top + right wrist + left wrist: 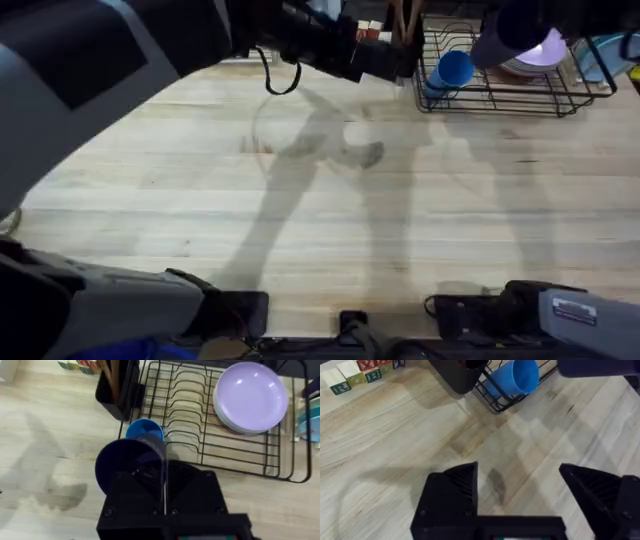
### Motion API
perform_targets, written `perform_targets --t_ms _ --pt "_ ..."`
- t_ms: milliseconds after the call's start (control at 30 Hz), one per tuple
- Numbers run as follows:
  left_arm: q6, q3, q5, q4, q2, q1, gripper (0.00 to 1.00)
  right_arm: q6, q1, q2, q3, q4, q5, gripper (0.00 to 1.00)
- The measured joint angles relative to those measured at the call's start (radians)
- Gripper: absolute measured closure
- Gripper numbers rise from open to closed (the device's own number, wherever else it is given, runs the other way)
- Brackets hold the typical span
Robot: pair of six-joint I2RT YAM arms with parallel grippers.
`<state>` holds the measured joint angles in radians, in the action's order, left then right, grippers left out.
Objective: Pick up the cup on the table and put them onto the rack.
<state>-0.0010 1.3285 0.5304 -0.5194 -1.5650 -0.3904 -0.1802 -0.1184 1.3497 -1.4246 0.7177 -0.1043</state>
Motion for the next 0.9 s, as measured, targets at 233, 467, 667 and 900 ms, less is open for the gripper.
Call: perform_targets --t_ms 233,467,667,900 --pt "0.0 0.0 0.0 0.0 0.0 0.0 0.008 0.0 0.0 0.086 0.0 -0.006 0.0 0.971" --pt "0.0 0.0 0.0 0.0 0.0 0.0 0.008 0.0 0.0 0.104 0.0 -0.055 -0.027 0.972" --pt "0.0 0.0 0.0 0.0 0.0 0.0 0.007 0.0 0.006 0.111 0.0 -0.085 -0.036 0.971" --pt "0.0 0.0 0.0 0.0 0.0 0.0 0.008 0.0 0.017 0.155 0.0 -0.093 -0.042 0.971"
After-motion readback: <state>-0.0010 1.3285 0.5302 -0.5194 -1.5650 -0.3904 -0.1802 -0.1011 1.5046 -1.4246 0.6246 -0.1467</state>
